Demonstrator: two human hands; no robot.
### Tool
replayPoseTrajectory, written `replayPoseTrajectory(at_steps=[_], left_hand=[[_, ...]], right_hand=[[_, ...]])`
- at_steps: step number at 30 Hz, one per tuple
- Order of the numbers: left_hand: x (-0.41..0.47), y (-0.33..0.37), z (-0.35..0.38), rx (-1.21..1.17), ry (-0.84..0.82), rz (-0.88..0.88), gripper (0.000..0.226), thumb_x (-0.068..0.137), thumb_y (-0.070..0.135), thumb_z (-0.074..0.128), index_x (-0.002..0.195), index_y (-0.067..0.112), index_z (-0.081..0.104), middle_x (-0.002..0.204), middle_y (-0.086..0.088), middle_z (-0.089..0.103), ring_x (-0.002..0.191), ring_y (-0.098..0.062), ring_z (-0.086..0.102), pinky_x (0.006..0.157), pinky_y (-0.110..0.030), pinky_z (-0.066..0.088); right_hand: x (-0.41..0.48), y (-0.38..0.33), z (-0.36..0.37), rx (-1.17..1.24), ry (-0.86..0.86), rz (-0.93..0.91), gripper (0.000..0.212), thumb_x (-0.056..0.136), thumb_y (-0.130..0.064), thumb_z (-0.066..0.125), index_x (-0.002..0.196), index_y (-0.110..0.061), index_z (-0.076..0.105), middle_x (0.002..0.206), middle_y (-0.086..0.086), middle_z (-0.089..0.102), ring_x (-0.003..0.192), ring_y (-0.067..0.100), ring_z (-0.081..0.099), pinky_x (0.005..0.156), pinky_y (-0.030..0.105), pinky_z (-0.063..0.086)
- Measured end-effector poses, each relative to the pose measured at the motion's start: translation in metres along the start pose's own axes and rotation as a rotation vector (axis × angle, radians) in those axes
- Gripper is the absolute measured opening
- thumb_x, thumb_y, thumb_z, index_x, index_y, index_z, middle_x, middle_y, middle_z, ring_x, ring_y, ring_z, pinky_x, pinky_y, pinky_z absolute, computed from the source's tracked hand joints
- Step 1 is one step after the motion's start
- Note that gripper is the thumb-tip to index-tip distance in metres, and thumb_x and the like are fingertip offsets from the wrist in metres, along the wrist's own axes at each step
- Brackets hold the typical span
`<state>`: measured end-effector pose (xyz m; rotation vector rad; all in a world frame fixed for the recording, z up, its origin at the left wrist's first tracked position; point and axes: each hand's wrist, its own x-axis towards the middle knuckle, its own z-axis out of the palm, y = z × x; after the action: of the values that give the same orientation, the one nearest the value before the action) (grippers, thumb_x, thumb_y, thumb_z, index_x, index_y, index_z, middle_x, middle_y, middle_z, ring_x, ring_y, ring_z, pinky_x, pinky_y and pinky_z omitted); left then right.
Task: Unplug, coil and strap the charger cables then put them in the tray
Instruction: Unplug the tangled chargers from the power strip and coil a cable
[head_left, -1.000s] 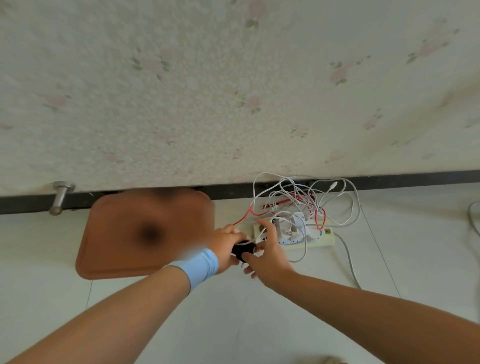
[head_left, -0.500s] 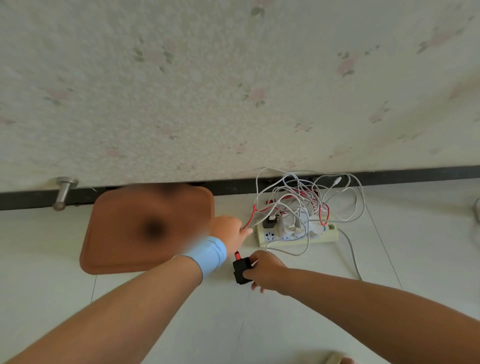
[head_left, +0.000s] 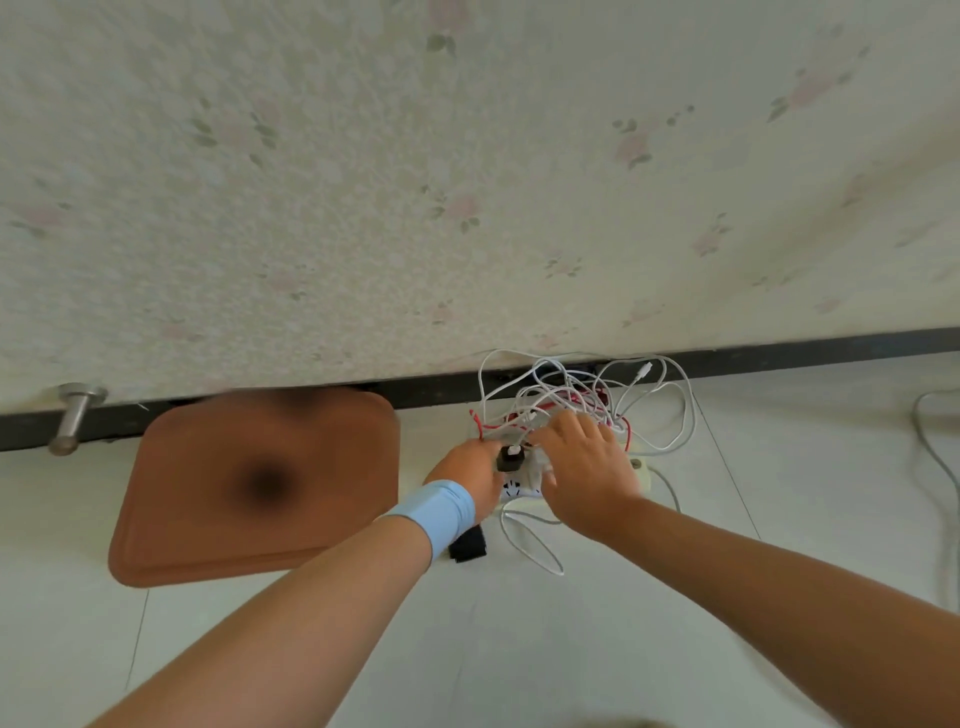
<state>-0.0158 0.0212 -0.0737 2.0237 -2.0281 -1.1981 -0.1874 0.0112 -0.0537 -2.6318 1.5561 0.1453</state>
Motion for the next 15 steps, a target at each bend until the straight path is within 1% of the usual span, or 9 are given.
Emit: replayPoseTrajectory(at_steps=[2,3,5,7,8,12,15], left_hand=[[0.011,0.008,0.007,-0.006,0.011,0.008,0.047,0.097,0.018,0.051,0.143,0.024,0.044,0.140,-0.005,0.053,0.124,-0.027,0.054,0.102,-0.036,0.043],[0.016,0.013,0.009,-0.011,0.015,0.020,0.047,0.096,0.015,0.053,0.142,0.022,0.046,0.140,-0.004,0.053,0.124,-0.027,0.054,0.102,-0.036,0.042],[0.023,0.016,0.010,0.003,0.037,0.027,0.039,0.094,0.011,0.055,0.132,0.016,0.053,0.131,-0.007,0.059,0.118,-0.026,0.058,0.100,-0.036,0.045],[0.032,0.021,0.012,0.029,0.071,0.021,0.030,0.090,0.007,0.056,0.120,0.013,0.061,0.118,-0.008,0.065,0.108,-0.027,0.063,0.094,-0.038,0.050],[0.036,0.021,0.012,0.050,0.078,0.019,0.030,0.089,0.006,0.057,0.117,0.014,0.063,0.114,-0.007,0.067,0.105,-0.027,0.065,0.091,-0.038,0.052],[0.045,0.022,0.010,0.160,0.044,-0.001,0.036,0.092,0.009,0.059,0.125,0.023,0.061,0.115,-0.006,0.067,0.101,-0.027,0.065,0.090,-0.036,0.053],[0.048,0.022,0.011,0.184,0.018,-0.007,0.034,0.093,0.010,0.059,0.125,0.022,0.060,0.114,-0.007,0.067,0.099,-0.027,0.065,0.092,-0.038,0.053]], right_hand=[[0.003,0.008,0.006,-0.096,-0.074,-0.054,0.057,0.081,-0.026,0.071,0.135,-0.023,0.053,0.133,0.006,0.052,0.119,0.029,0.051,0.097,0.043,0.047],[0.005,0.010,0.009,-0.149,-0.100,-0.078,0.063,0.081,-0.023,0.071,0.140,-0.022,0.049,0.138,0.006,0.050,0.123,0.029,0.048,0.098,0.043,0.046],[0.011,0.007,0.011,-0.218,-0.140,-0.104,0.066,0.086,-0.020,0.068,0.146,-0.020,0.040,0.143,0.004,0.047,0.129,0.029,0.043,0.101,0.044,0.041],[0.017,0.008,0.011,-0.247,-0.169,-0.105,0.062,0.091,-0.022,0.067,0.146,-0.019,0.040,0.141,0.004,0.049,0.131,0.029,0.041,0.103,0.042,0.039],[0.020,0.008,0.009,-0.255,-0.173,-0.106,0.059,0.092,-0.022,0.067,0.145,-0.020,0.042,0.139,0.003,0.052,0.130,0.028,0.042,0.103,0.041,0.039],[0.024,0.010,0.007,-0.262,-0.185,-0.114,0.048,0.094,-0.022,0.067,0.139,-0.021,0.052,0.135,0.001,0.058,0.127,0.027,0.046,0.105,0.039,0.039],[0.027,0.010,0.005,-0.256,-0.213,-0.104,0.044,0.094,-0.021,0.066,0.137,-0.022,0.055,0.132,0.000,0.061,0.126,0.025,0.047,0.103,0.039,0.040]])
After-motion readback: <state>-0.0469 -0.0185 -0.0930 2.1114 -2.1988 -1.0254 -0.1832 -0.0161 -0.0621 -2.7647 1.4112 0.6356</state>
